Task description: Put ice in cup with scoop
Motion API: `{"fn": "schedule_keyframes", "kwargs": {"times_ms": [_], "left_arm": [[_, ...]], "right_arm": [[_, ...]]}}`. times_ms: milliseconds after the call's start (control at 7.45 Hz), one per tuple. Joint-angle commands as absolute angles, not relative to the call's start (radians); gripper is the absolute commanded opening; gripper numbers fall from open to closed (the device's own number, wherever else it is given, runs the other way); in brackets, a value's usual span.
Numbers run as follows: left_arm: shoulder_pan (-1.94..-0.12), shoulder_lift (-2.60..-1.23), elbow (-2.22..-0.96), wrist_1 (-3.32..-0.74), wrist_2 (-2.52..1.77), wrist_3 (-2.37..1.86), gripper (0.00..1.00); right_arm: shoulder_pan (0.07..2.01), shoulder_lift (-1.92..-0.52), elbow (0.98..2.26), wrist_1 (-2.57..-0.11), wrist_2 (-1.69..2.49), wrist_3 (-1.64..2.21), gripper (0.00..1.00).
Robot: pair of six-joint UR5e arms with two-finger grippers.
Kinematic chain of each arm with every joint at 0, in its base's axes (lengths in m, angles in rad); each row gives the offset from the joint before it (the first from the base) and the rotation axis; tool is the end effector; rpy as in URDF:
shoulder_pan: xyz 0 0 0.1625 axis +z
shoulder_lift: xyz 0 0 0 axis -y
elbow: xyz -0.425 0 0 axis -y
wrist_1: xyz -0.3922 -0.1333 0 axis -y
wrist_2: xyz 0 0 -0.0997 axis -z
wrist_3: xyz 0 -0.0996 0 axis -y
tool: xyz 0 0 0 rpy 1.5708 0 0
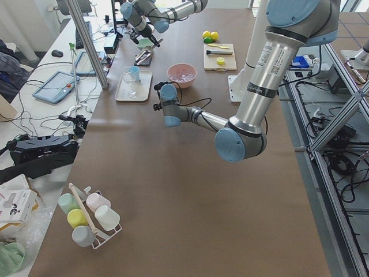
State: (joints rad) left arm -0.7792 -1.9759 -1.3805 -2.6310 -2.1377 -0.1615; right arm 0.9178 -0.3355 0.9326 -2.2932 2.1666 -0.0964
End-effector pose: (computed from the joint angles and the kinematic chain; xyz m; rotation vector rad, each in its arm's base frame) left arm 0.4136 -0.5207 0.3986 0.9078 1.0360 0.8913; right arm -0.4332 -0.6938 0.1762 -0.2862 -0.5499 -0.6885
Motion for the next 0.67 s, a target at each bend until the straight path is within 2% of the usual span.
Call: {"fn": "schedule_keyframes", "kwargs": {"times_ms": [0,537], "left_arm": [[-0.869,-1.945,-1.413,-2.489,-2.179,-0.164,0.97],[-1.098,-1.913,-1.431,-2.063,-2.301,-0.163,0.97]], "right_arm": [[0.919,-0.281,0.842,-2.293,2.143,-0.132,0.0],[0.92,-0.164,0.669,-2.292,2.094,-0.202,0.0]]}}
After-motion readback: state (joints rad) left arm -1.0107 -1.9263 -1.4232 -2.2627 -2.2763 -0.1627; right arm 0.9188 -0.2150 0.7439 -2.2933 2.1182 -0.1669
